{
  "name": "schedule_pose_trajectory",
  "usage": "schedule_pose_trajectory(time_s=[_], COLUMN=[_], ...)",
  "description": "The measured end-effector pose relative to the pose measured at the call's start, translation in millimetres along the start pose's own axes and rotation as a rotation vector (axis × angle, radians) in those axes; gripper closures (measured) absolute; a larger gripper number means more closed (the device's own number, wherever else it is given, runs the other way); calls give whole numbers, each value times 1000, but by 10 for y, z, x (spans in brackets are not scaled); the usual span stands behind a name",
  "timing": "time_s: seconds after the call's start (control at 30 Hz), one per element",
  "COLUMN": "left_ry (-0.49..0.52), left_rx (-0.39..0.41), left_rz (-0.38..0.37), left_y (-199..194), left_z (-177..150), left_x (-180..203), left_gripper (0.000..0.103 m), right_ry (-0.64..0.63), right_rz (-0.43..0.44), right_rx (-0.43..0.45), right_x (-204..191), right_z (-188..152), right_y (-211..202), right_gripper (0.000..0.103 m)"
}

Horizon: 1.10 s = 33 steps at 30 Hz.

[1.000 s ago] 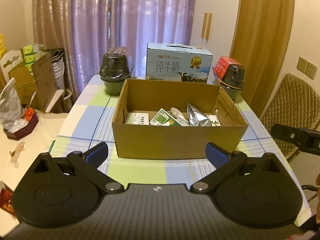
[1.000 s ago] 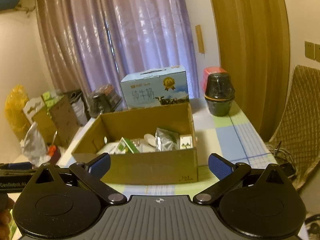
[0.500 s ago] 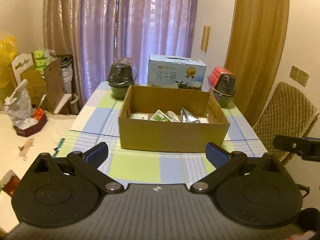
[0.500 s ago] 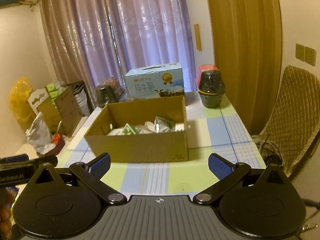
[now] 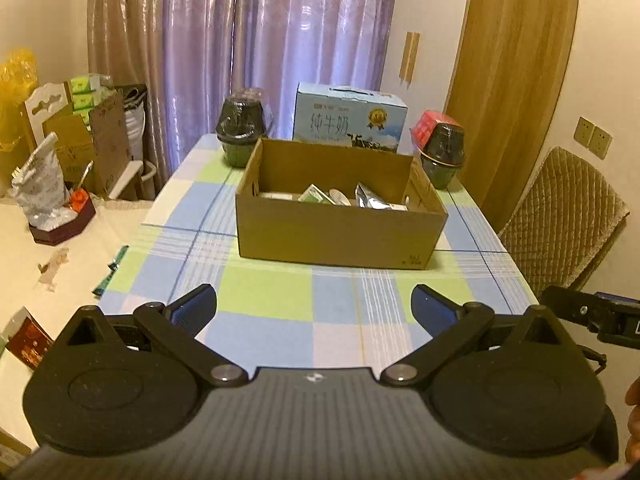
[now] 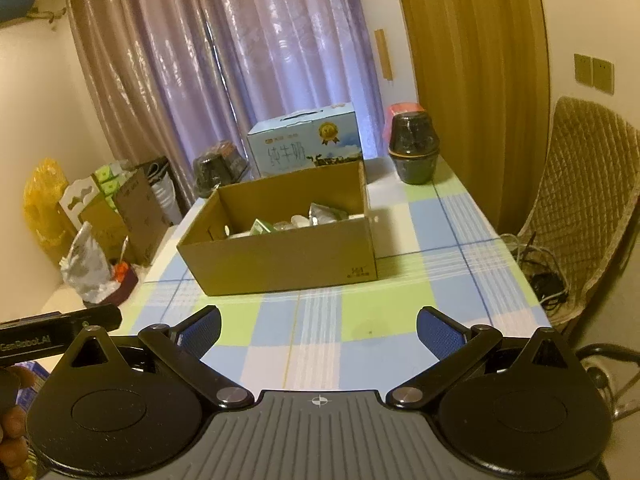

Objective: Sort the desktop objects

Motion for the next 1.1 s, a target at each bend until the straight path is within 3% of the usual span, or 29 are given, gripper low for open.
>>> schedule_pose_trajectory(time_s=[1.1], left_ry=[-36], left_rx=[-12], left_rz=[-4], left_y=[67], left_z=[-107], left_x=[23], left_gripper=[1], right_ry=[-61], right_rz=[-23], right_rx=[5], right_x=[-98], right_z=[-64], right_y=[-56], right_gripper=[2])
Point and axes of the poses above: each gripper's, at about its wrist camera, not at the fingertips, and y roughly the way its jaws point, x to its right, z to its top, the point moved 2 cm from there along y, roughly the way its jaws point, and after that the axes turned 7 degrees about y, right-handed, at the moved point
